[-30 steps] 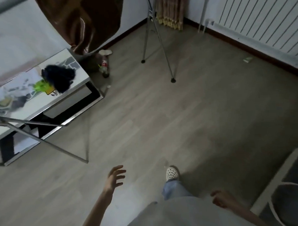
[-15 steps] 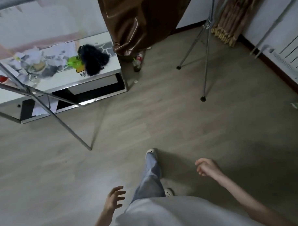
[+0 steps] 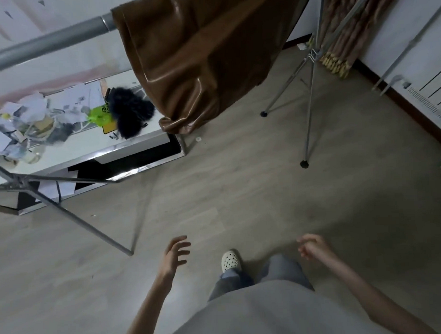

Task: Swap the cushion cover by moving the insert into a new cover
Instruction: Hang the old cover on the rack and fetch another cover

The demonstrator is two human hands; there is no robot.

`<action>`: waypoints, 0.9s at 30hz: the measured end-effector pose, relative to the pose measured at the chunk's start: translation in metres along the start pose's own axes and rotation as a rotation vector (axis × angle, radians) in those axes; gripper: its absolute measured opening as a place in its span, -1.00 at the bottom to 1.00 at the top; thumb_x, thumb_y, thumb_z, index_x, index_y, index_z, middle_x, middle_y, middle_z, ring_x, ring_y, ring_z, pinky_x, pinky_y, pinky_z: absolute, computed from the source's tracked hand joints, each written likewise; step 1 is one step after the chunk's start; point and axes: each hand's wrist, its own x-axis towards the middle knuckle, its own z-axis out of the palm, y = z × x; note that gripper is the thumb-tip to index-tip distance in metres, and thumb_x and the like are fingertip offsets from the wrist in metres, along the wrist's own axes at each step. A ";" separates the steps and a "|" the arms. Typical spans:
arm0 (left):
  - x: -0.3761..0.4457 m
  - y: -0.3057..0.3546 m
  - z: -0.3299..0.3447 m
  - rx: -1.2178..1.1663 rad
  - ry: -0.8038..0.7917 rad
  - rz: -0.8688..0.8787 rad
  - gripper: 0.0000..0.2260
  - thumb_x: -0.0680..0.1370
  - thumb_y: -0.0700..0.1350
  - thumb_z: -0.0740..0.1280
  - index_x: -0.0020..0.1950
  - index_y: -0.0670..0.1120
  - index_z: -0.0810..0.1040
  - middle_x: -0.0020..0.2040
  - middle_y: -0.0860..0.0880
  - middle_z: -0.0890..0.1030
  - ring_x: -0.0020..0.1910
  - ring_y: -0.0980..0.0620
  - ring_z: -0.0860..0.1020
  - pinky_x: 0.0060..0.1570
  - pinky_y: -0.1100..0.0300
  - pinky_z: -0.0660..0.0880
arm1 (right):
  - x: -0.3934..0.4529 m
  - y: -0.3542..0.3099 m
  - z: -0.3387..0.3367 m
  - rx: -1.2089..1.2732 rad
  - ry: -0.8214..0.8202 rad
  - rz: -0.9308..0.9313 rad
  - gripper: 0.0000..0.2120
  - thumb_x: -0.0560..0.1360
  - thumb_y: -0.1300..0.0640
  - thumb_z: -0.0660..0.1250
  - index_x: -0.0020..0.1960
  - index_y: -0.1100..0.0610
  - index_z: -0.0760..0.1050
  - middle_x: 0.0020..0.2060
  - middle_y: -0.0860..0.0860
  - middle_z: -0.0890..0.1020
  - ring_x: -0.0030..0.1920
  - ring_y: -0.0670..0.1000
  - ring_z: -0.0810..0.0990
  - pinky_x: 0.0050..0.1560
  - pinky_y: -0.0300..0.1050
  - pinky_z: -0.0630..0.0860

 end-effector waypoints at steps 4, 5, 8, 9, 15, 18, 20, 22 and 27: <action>0.034 0.072 0.009 -0.065 0.035 0.121 -0.75 0.65 -0.20 0.08 0.23 -0.16 0.49 0.09 -0.17 0.59 -0.01 -0.11 0.52 -0.11 0.12 0.41 | 0.024 -0.083 -0.021 0.076 0.052 -0.080 -0.72 0.52 0.42 0.12 -0.19 0.17 0.52 -0.52 0.06 0.53 -0.64 -0.14 0.44 -0.61 -0.37 0.32; 0.042 0.089 0.010 -0.090 0.059 0.151 -0.76 0.65 -0.20 0.09 0.21 -0.14 0.50 0.08 -0.17 0.60 -0.01 -0.12 0.53 -0.10 0.11 0.42 | 0.029 -0.105 -0.027 0.081 0.056 -0.116 -0.71 0.50 0.43 0.09 -0.11 0.17 0.53 -0.48 0.08 0.54 -0.61 -0.14 0.45 -0.60 -0.37 0.34; 0.063 0.137 0.013 -0.147 0.128 0.258 -0.78 0.65 -0.18 0.11 0.17 -0.09 0.52 0.05 -0.12 0.62 -0.03 -0.08 0.56 -0.09 0.08 0.45 | 0.042 -0.173 -0.050 0.096 0.036 -0.231 -0.63 0.45 0.49 0.02 0.00 0.18 0.50 -0.41 0.12 0.55 -0.58 -0.13 0.48 -0.58 -0.36 0.35; 0.067 0.151 0.013 -0.168 0.157 0.286 -0.78 0.65 -0.17 0.11 0.17 -0.09 0.52 0.05 -0.11 0.62 -0.04 -0.07 0.56 -0.09 0.09 0.45 | 0.043 -0.197 -0.057 0.093 0.028 -0.275 -0.62 0.44 0.49 0.02 0.02 0.19 0.50 -0.40 0.12 0.55 -0.56 -0.12 0.49 -0.57 -0.36 0.35; 0.081 0.245 0.018 -0.328 0.458 0.518 -0.79 0.64 -0.06 0.09 0.17 -0.01 0.47 0.11 -0.10 0.59 0.05 -0.06 0.56 -0.08 0.09 0.45 | 0.046 -0.336 -0.099 0.119 0.040 -0.521 -0.64 0.48 0.48 0.05 0.06 0.20 0.52 -0.33 0.08 0.56 -0.36 -0.04 0.50 -0.46 -0.34 0.42; 0.075 0.293 0.023 -0.368 0.527 0.601 -0.73 0.62 0.02 0.05 0.16 0.04 0.50 0.14 -0.02 0.59 0.09 -0.02 0.54 0.04 0.07 0.44 | 0.047 -0.397 -0.119 0.181 0.052 -0.626 -0.63 0.47 0.47 0.06 0.09 0.20 0.53 -0.28 0.06 0.58 -0.32 -0.02 0.52 -0.33 -0.20 0.43; 0.071 0.317 0.024 -0.374 0.547 0.672 -0.72 0.61 0.04 0.04 0.10 0.08 0.53 0.14 -0.03 0.59 0.05 0.01 0.52 0.08 0.08 0.42 | 0.048 -0.433 -0.134 0.258 0.076 -0.692 -0.63 0.45 0.45 0.08 0.13 0.22 0.52 -0.22 0.11 0.60 -0.32 0.00 0.52 -0.32 -0.16 0.44; 0.068 0.334 0.023 -0.347 0.613 0.733 -0.74 0.63 0.02 0.05 0.05 0.09 0.53 0.10 -0.02 0.58 -0.02 0.07 0.52 0.03 0.16 0.42 | 0.050 -0.464 -0.150 0.327 0.107 -0.731 -0.66 0.46 0.38 0.13 0.18 0.18 0.47 -0.09 0.15 0.59 -0.30 -0.01 0.53 -0.32 -0.15 0.47; 0.060 0.364 0.014 -0.323 0.666 0.813 -0.74 0.63 0.07 0.06 0.00 0.08 0.54 -0.07 0.13 0.57 -0.18 0.26 0.51 -0.24 0.47 0.42 | 0.045 -0.519 -0.183 0.426 0.197 -0.736 -0.63 0.45 0.20 0.14 0.26 0.12 0.28 0.20 0.16 0.49 0.03 0.14 0.56 -0.31 -0.13 0.50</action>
